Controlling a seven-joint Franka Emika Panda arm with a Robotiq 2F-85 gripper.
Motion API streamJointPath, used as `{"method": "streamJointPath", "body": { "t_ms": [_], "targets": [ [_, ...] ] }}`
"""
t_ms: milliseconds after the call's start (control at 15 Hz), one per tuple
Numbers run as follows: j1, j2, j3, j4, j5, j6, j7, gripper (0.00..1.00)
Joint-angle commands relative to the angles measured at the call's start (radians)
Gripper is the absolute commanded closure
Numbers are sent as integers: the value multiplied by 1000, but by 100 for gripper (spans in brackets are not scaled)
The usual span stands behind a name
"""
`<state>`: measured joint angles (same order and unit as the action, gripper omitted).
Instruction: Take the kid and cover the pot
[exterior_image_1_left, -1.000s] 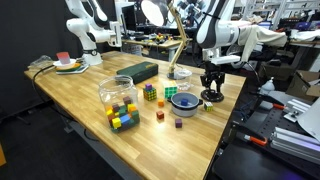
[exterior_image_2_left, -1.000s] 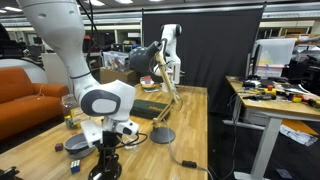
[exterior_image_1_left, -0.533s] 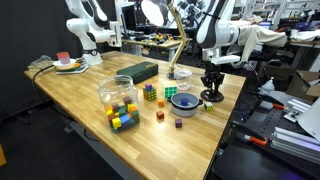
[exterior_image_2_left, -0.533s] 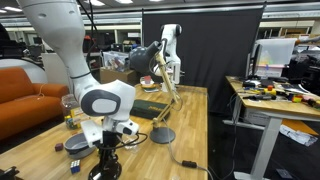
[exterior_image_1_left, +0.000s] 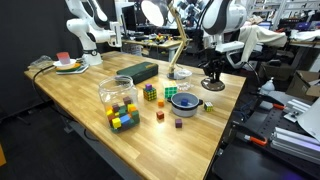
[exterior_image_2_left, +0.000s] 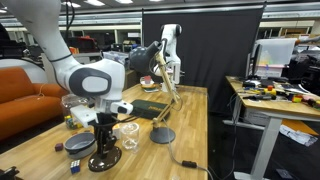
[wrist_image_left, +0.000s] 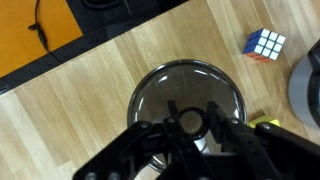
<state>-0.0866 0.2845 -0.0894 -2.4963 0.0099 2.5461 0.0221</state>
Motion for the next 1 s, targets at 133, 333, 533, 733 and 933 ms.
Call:
{"method": "streamJointPath", "body": {
  "t_ms": [133,333,533,733,933],
  "targets": [
    [83,-229,37,-120,-126,-69,45,92],
    [128,-230,91,-104,-144,-112,46,92],
    [176,-191,140,-74,-184,-125,57,92],
    [227,-148,188,-45,-208,-126,55,92],
    [273,-89,223,-1,-220,-134,49,92]
  ]
}}
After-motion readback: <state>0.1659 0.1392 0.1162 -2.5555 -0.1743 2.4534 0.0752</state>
